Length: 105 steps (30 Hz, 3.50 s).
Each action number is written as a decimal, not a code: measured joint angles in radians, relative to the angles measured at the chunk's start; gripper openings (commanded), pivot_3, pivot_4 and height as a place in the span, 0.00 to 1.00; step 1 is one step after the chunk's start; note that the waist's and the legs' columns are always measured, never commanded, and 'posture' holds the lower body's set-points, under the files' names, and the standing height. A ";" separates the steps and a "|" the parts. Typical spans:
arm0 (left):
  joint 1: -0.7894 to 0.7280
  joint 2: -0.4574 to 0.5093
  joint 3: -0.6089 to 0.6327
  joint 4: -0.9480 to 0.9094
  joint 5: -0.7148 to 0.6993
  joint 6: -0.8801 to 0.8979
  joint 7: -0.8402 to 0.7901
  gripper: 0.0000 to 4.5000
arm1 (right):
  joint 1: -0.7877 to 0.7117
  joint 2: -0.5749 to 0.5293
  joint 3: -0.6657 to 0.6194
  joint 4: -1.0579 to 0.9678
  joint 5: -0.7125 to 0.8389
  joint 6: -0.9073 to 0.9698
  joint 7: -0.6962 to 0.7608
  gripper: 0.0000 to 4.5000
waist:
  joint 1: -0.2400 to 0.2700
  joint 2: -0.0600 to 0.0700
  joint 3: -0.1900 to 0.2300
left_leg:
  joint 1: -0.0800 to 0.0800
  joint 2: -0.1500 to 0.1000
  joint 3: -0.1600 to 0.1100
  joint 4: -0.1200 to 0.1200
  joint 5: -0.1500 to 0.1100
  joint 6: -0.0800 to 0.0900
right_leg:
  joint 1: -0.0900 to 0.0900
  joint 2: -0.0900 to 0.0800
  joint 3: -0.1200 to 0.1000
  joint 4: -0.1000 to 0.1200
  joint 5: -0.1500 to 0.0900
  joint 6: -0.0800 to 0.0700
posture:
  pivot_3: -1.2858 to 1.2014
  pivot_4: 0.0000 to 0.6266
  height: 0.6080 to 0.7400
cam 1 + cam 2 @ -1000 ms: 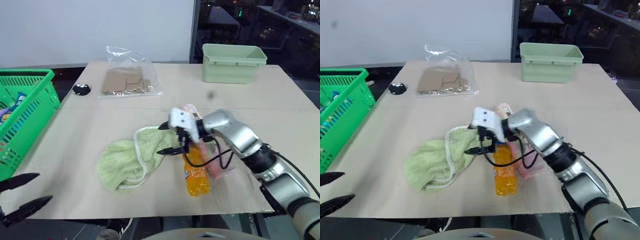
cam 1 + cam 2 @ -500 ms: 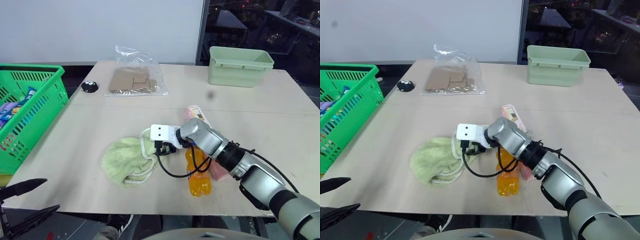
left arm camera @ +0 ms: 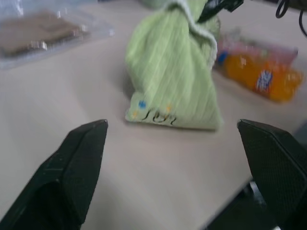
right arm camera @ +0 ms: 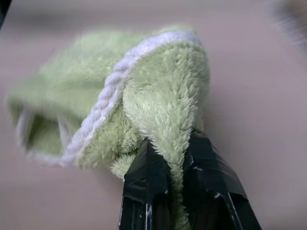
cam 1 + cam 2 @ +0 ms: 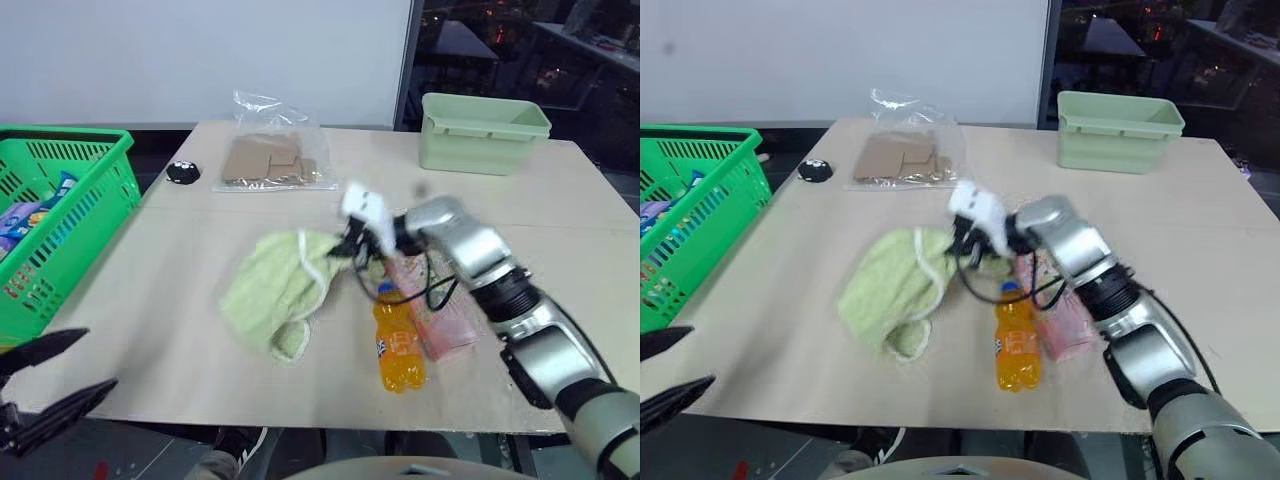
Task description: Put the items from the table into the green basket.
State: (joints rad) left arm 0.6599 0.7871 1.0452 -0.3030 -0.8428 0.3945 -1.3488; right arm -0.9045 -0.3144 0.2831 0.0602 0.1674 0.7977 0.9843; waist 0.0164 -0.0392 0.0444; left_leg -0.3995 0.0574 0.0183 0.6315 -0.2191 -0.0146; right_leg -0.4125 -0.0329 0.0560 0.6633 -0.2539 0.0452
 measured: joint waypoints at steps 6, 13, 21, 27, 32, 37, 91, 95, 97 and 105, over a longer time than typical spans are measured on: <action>-0.359 0.037 -0.279 -0.030 -0.002 0.056 0.194 1.00 | 0.019 -0.191 -0.187 -0.046 0.020 0.093 -0.085 0.01 | -0.003 0.002 -0.001 | -0.001 -0.001 0.001 0.001 0.001 0.001 | 0.001 0.001 0.000 -0.001 0.001 -0.001 | 0.51 0.00 1.00; -0.838 0.057 -0.625 0.065 0.036 0.102 0.264 1.00 | 0.097 -0.310 -0.479 -0.215 0.145 0.314 -0.195 0.01 | -0.067 0.006 0.001 | -0.003 -0.001 0.001 0.002 0.000 0.002 | 0.001 0.003 0.004 0.000 0.003 0.005 | 0.45 0.00 1.00; -1.096 -0.011 -0.846 0.259 0.123 0.084 0.195 1.00 | 0.246 -0.410 -0.745 -0.317 0.194 0.450 -0.338 0.01 | -0.189 0.008 0.000 | -0.004 -0.001 0.000 0.002 0.000 0.003 | 0.001 0.004 0.007 0.000 0.002 0.007 | 0.42 0.00 1.00; -1.169 -0.059 -0.902 0.296 0.151 0.072 0.161 1.00 | 0.434 -0.519 -0.863 -0.316 0.192 0.389 -0.358 0.01 | -0.259 0.010 0.000 | -0.001 -0.002 0.000 0.002 0.000 0.004 | 0.003 0.005 0.009 0.001 0.002 0.008 | 0.41 0.00 1.00; -1.169 -0.069 -0.902 0.301 0.157 0.072 0.156 1.00 | 0.515 -0.559 -0.871 -0.241 0.170 0.278 -0.358 0.37 | -0.303 0.010 0.000 | 0.002 -0.002 0.000 0.003 0.000 0.004 | 0.005 0.006 0.012 0.001 0.001 0.013 | 0.42 0.00 1.00; -1.154 -0.069 -0.899 0.293 0.169 0.073 0.168 1.00 | 0.535 -0.599 -0.842 -0.073 0.092 0.099 -0.412 0.91 | -0.317 0.011 0.000 | 0.003 -0.003 0.000 0.004 0.000 0.004 | 0.006 0.007 0.016 0.000 0.002 0.016 | 0.43 0.00 1.00; -0.696 -0.150 -0.994 -0.409 -0.041 0.646 0.871 1.00 | 0.926 -0.631 -0.714 -0.481 0.617 -0.061 0.110 1.00 | -0.140 0.009 0.001 | 0.006 -0.003 -0.004 0.008 0.000 0.003 | 0.011 0.017 0.025 -0.001 0.000 0.011 | 0.46 0.05 1.00; -0.706 -0.137 -1.000 -0.409 -0.043 0.640 0.868 1.00 | 0.944 -0.631 -0.731 -0.513 0.632 -0.059 0.102 1.00 | -0.151 0.010 0.001 | 0.006 -0.003 -0.004 0.007 0.000 0.003 | 0.011 0.017 0.026 -0.002 0.000 0.011 | 0.46 0.05 1.00; -0.697 -0.082 -0.991 -0.409 -0.016 0.595 0.823 1.00 | 0.945 -0.632 -0.733 -0.523 0.640 -0.059 0.102 1.00 | -0.152 0.009 0.002 | 0.006 -0.003 -0.005 0.007 0.000 0.003 | 0.011 0.018 0.025 -0.002 0.000 0.011 | 0.47 0.04 1.00; -0.619 0.062 -0.808 -0.373 0.053 0.388 0.589 1.00 | 0.961 -0.643 -0.605 -0.544 0.585 -0.109 0.145 1.00 | -0.148 0.008 0.004 | 0.006 -0.003 -0.004 0.007 0.000 0.003 | 0.011 0.017 0.025 -0.002 0.000 0.011 | 0.49 0.04 1.00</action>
State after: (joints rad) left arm 0.0413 0.8496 0.2367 -0.6765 -0.7893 0.7823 -0.7600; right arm 0.0561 -0.9576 -0.3224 -0.4838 0.7528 0.6890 1.1297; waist -0.1319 -0.0314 0.0485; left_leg -0.3936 0.0548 0.0147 0.6385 -0.2195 -0.0113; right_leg -0.4019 -0.0163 0.0810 0.6610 -0.2541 0.0558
